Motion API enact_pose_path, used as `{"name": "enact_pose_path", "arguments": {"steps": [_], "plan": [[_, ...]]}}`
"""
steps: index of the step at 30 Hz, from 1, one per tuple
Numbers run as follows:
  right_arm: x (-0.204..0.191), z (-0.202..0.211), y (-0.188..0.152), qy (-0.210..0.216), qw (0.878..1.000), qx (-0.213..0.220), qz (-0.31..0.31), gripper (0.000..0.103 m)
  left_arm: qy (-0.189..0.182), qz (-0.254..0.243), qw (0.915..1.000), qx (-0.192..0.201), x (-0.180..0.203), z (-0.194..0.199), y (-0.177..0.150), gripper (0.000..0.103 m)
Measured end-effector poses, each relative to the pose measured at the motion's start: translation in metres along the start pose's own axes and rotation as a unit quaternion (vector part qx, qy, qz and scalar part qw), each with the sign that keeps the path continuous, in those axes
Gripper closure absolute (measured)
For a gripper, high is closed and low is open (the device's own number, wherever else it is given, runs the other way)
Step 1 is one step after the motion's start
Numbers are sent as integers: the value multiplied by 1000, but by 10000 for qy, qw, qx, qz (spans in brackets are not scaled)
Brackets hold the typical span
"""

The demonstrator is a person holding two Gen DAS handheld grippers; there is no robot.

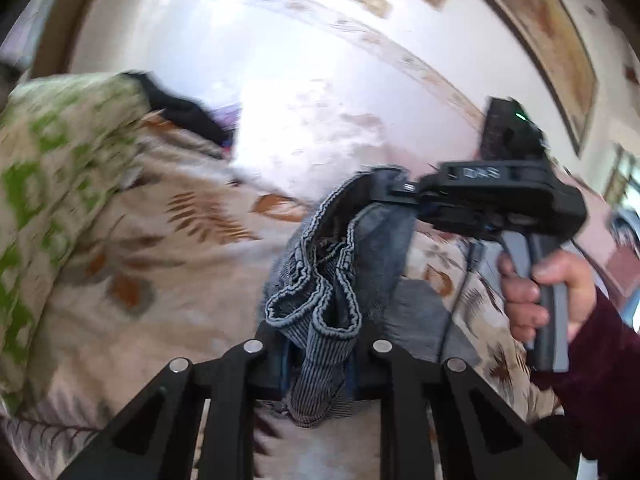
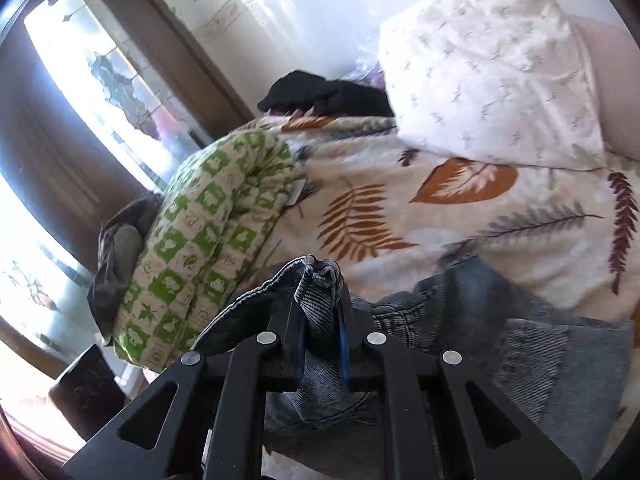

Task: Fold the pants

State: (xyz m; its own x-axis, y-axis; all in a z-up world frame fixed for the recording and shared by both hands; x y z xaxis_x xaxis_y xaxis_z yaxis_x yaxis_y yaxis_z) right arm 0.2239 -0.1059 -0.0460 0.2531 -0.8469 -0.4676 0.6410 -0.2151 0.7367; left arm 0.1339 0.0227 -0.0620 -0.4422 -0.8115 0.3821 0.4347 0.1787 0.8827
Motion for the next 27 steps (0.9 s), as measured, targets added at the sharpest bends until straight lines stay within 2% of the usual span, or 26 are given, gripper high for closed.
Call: {"name": "enact_pose_path", "arguments": {"steps": [4, 8, 13, 19, 23, 26, 27], "plan": [[33, 36, 11, -167, 9995, 238, -111, 92, -635, -315, 9973, -207, 59, -15, 0, 83], [89, 80, 19, -354, 9967, 531, -500, 92, -1263, -518, 9893, -523, 124, -41, -10, 85], [156, 120, 22, -515, 9907, 791, -979, 91, -1692, -536, 9778, -1116, 185, -93, -42, 85], [237, 137, 5, -643, 9818, 868, -1563, 91, -1696, -542, 9675, -1798, 223, -148, -89, 85], [277, 119, -9, -724, 9790, 652, -1791, 91, -1495, -393, 9639, -2168, 225, -171, -112, 84], [294, 105, -24, -545, 9739, 414, -2166, 86, -1428, -542, 9591, -2383, 223, -178, -127, 78], [300, 103, -28, -663, 9731, 339, -2182, 79, -1424, -614, 9564, -2476, 225, -178, -131, 74]]}}
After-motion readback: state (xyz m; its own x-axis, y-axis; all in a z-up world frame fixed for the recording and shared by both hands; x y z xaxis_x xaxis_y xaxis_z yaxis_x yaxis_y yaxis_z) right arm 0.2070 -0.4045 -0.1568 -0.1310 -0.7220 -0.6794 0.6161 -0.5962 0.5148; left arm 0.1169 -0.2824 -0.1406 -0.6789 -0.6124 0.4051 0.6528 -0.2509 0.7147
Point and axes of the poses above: each gripper's, at about its wrist camera, not at the fingertips, and z roughly against the way its jaws point, x to its right, y to its top, the point moved 6 cm from there along -z, roughly the way its jaws point, and after that the axes turned 14 degrees about x, right-handed, at the moved point
